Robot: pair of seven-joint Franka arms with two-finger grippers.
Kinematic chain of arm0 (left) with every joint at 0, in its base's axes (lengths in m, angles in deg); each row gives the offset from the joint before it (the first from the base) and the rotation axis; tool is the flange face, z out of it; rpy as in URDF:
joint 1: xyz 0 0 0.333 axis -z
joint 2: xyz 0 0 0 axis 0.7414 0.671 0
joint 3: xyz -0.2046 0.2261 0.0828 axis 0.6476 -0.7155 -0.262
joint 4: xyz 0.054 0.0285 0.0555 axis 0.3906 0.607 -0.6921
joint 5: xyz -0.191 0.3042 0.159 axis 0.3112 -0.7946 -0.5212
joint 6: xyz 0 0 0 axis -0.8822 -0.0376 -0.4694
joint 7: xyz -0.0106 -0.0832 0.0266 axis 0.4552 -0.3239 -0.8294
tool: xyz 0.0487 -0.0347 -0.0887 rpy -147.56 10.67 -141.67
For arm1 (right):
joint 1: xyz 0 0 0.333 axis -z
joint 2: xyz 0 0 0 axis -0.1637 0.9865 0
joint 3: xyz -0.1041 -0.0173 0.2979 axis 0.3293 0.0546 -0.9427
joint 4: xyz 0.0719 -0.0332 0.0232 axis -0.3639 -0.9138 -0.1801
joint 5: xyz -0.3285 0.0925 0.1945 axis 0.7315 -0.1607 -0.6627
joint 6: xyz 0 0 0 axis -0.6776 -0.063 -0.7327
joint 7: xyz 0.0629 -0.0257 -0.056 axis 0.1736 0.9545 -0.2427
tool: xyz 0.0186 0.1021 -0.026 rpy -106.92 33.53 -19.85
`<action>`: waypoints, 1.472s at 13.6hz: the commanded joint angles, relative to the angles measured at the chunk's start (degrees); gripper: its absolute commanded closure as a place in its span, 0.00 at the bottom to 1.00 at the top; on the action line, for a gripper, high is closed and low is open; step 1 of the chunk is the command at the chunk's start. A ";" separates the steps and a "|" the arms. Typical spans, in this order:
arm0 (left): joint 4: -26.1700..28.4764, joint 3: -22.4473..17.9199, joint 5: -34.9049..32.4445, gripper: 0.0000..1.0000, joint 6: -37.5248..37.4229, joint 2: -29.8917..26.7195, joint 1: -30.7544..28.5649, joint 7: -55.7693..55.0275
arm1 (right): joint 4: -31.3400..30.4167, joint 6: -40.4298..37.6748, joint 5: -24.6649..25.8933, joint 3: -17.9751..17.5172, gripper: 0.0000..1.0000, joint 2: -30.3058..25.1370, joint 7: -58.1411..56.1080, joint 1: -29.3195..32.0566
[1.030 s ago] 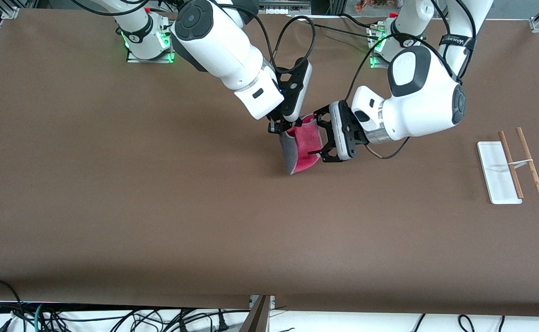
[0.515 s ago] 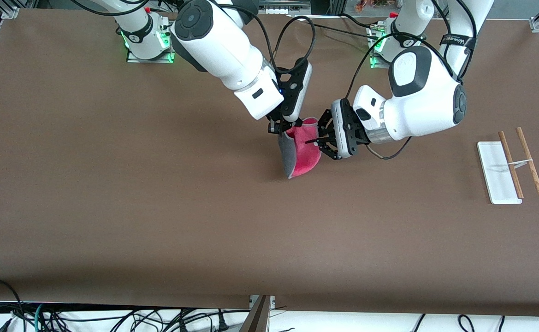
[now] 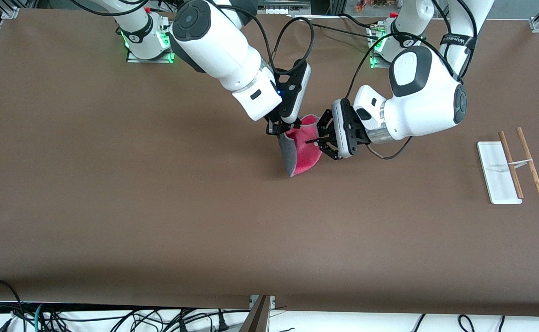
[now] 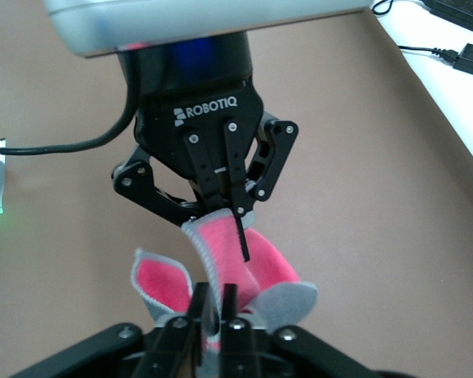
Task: Pass towel and hang on rack
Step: 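Release the towel from the right gripper and carry it with the left gripper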
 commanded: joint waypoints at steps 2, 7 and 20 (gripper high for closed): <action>1.95 0.17 1.88 1.00 0.23 -1.79 -0.61 2.09 | 0.67 -1.39 -0.19 -0.14 0.00 -1.00 0.86 1.30; 0.89 -0.27 -0.48 1.00 -7.40 -1.79 -5.77 2.00 | 0.67 -4.73 -0.28 -0.05 0.00 -1.35 0.68 5.08; -20.64 -0.53 -22.55 1.00 -35.99 8.49 -42.60 7.52 | -0.38 -17.30 -2.57 6.18 0.00 -4.78 0.15 22.31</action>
